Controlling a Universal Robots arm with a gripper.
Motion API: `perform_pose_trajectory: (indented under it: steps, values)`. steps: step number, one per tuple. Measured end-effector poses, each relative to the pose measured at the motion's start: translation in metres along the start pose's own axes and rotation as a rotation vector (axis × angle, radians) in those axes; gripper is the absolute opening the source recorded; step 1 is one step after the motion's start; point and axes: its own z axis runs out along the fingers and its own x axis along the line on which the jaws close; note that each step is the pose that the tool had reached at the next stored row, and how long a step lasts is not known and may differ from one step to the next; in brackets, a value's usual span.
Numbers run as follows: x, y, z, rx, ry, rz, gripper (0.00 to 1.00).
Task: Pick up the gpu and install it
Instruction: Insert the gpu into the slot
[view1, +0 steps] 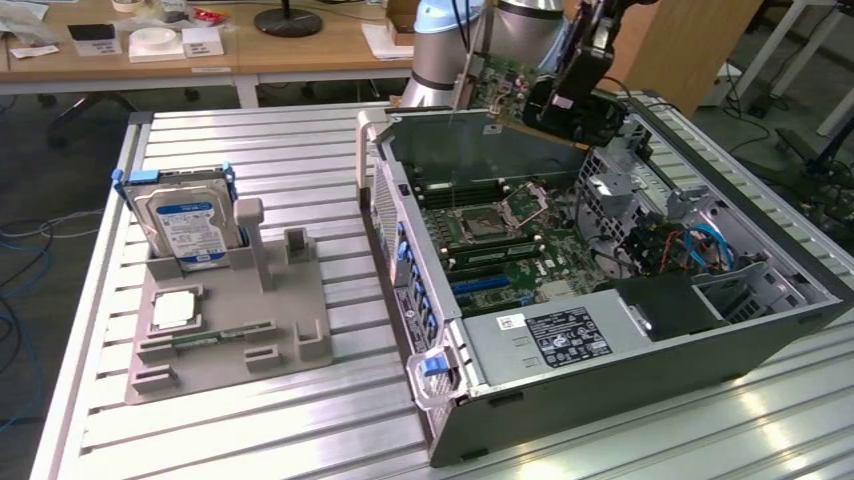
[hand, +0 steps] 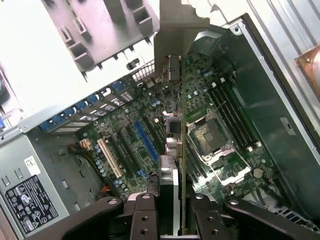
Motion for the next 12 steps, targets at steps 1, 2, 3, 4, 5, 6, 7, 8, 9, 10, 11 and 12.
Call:
perform_pose_trajectory:
  steps: [1, 2, 3, 4, 5, 6, 7, 8, 9, 10, 11, 12]
  values:
    - [0.0000, 0.0000, 0.0000, 0.0002, 0.0013, -0.013, 0.28]
    - [0.0000, 0.0000, 0.0000, 0.0005, 0.0026, -0.025, 0.28]
    - [0.0000, 0.0000, 0.0000, 0.0006, 0.0038, -0.036, 0.28]
    - [0.0000, 0.0000, 0.0000, 0.0008, 0.0051, -0.048, 0.28]
    - [0.0000, 0.0000, 0.0000, 0.0011, 0.0063, -0.060, 0.28]
    - [0.0000, 0.0000, 0.0000, 0.0012, 0.0076, -0.072, 0.28]
    - [0.0000, 0.0000, 0.0000, 0.0015, 0.0090, -0.085, 0.28]
    - [0.0000, 0.0000, 0.0000, 0.0017, 0.0103, -0.098, 0.28]
    - [0.0000, 0.0000, 0.0000, 0.0019, 0.0116, -0.110, 0.28]
    - [0.0000, 0.0000, 0.0000, 0.0022, 0.0129, -0.122, 0.28]
    - [0.0000, -0.0001, 0.0001, 0.0024, 0.0141, -0.134, 0.28]
    - [0.0000, 0.0000, 0.0000, 0.0026, 0.0156, -0.147, 0.28]
